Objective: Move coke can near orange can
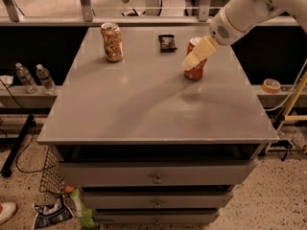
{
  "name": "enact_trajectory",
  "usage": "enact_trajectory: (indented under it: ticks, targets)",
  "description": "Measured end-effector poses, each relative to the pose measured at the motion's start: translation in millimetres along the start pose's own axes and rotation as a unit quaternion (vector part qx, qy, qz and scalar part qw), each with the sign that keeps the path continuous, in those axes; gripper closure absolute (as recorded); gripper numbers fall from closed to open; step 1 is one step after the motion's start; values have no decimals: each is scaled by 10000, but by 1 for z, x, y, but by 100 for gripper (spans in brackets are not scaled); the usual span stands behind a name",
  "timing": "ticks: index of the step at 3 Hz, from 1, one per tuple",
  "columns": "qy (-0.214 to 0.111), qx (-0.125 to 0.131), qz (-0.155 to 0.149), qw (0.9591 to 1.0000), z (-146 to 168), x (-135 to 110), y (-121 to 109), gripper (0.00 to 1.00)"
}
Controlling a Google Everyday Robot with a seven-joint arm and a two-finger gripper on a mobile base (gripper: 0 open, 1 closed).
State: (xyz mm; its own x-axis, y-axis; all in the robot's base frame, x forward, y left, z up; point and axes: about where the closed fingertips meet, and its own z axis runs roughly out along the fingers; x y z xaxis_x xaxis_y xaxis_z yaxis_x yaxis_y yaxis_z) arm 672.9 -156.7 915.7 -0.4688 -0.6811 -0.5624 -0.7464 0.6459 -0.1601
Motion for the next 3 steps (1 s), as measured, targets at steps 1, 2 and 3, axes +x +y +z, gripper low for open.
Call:
enact_trajectory:
  ticks: [1, 2, 3]
  targets:
    - [96, -80, -45, 9999, 18, -7, -1, 18]
    - [151, -202, -70, 9997, 31, -9, 1, 41]
    - [-71, -352, -227, 9991, 29, -24, 7, 63]
